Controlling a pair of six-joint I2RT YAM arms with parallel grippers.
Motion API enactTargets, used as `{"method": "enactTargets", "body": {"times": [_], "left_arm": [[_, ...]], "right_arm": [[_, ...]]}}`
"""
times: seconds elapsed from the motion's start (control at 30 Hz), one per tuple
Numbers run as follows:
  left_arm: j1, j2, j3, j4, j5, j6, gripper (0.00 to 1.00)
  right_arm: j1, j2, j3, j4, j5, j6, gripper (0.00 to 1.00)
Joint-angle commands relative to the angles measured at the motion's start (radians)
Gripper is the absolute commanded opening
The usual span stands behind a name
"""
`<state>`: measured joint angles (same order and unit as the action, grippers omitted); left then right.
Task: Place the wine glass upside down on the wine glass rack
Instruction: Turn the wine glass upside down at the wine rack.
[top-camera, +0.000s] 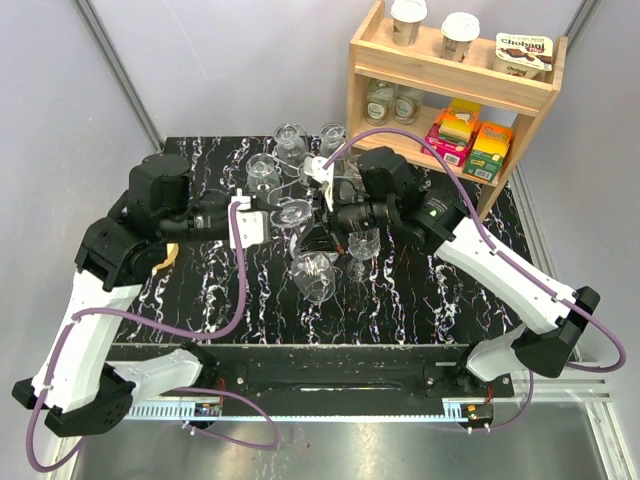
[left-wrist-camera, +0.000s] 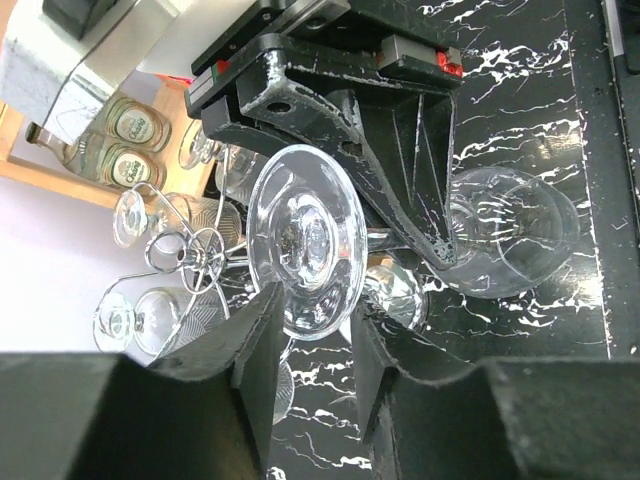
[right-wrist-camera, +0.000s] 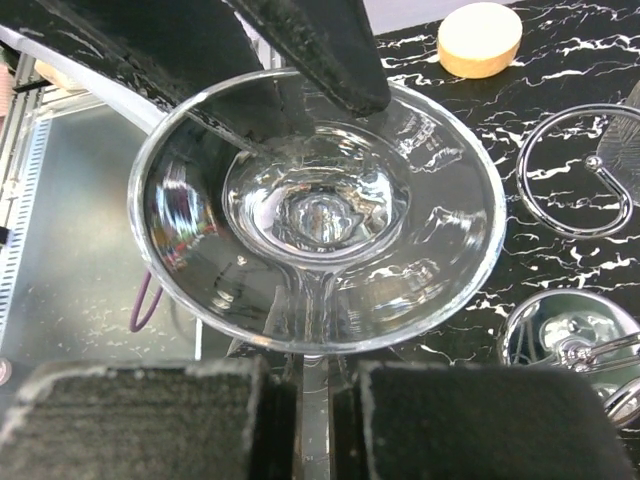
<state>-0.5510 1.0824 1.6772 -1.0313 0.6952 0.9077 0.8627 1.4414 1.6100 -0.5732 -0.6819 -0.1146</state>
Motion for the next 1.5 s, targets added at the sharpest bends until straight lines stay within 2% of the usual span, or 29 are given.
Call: {"method": "enactTargets", "body": {"times": [0.0,0.17,0.47,0.7,0.93,1.23,1.4,1.47], "left_arm": [[-0.010,0.001,0.021,0.028,-0.020,0.011,0.31],[-0.015,-0.006,0.003,0.028,-0.020,0.013,0.22],[-0.017,-0.035,-0.043,0.034,-0.031,0.013,0.17],[-0.015,-0.056,-0.068,0.045,-0.054,0.003,0.05],[-0.013,-0.076,-0.097,0.043,-0.060,-0.003,0.04],[-0.015,-0.067,-0.090,0.048,-0.040,-0.010,0.07],[-0.015,-0.046,-0.063,0.068,-0.054,-0.029,0.17],[-0.015,-0.039,-0.056,0.083,-0.069,-0.046,0.28]], "right_arm": [[-0.016,-0.006,0.044,0.102,-0.051,0.039,0.00],[-0.030,-0.007,0.042,0.118,-0.047,0.061,0.00],[-0.060,-0.035,0.036,0.142,0.015,0.099,0.00],[-0.076,-0.033,0.054,0.153,0.054,0.134,0.00],[-0.100,-0.050,0.048,0.157,0.081,0.138,0.00],[-0.110,-0.053,0.034,0.171,0.062,0.150,0.00],[-0.108,-0.059,0.018,0.174,0.062,0.148,0.00],[-0.108,-0.067,0.007,0.177,0.064,0.145,0.00]]}}
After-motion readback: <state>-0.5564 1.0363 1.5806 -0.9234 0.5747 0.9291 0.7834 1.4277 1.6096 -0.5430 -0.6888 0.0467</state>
